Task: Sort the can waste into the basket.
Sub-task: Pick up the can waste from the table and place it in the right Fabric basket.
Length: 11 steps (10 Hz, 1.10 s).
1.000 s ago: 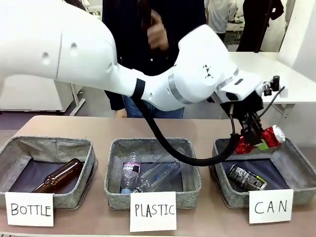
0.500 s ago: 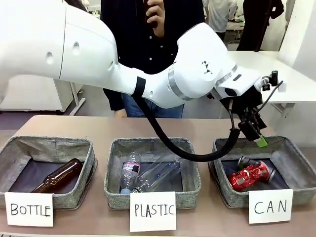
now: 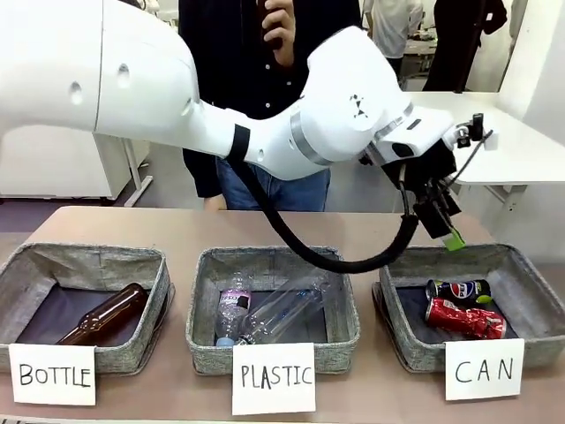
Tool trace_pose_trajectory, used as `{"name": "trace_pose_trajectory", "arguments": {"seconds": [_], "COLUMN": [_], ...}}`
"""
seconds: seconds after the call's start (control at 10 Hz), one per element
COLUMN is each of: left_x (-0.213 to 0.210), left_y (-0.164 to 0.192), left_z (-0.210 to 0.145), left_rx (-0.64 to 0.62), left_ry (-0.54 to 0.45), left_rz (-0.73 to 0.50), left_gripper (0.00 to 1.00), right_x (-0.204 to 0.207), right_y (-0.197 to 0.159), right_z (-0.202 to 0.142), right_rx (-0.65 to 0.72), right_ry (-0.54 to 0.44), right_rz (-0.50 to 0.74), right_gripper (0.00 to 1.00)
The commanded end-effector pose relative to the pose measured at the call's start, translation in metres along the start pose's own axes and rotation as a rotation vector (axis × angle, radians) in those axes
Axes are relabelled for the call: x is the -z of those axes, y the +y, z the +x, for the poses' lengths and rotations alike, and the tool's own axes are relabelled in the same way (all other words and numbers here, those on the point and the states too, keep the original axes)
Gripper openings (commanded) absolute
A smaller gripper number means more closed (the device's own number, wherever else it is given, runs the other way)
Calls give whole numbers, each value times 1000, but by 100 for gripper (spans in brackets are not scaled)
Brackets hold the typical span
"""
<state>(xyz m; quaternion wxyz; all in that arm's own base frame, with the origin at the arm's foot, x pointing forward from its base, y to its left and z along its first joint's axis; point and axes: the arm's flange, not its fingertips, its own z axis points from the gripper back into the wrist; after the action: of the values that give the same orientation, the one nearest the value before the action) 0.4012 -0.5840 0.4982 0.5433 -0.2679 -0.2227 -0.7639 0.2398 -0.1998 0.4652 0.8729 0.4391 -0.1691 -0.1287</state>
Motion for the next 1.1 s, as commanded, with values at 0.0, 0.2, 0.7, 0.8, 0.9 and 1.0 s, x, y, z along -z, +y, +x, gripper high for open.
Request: {"name": "trace_pose_trajectory", "arguments": {"seconds": [0.0,0.2,0.7,0.8,0.9,1.0], "left_x": [-72,-148,-343,-371,-391,-403], "left_y": [-17,-58,-133,-154,-174,-197], "left_z": [-36,-102,-266,-303,-339,-377], "left_rx": [-214,-553,-1174,-1270,-1345,-1315], "left_ry": [70,-5,-505,-569,-663,-743], "left_rz": [-40,38,202,149,129,36], "left_gripper": [100,100,100,100,100,100], "right_x": [18,72,209,221,227,226], "right_y": [45,108,218,226,229,227], "right_z": [7,24,37,38,41,48], "right_rx": [-101,-246,-270,-308,-311,-299], "right_ry": [-2,49,289,306,318,307], "right_rz": [21,119,360,373,387,376], "right_gripper": [100,100,100,100,100,100]}}
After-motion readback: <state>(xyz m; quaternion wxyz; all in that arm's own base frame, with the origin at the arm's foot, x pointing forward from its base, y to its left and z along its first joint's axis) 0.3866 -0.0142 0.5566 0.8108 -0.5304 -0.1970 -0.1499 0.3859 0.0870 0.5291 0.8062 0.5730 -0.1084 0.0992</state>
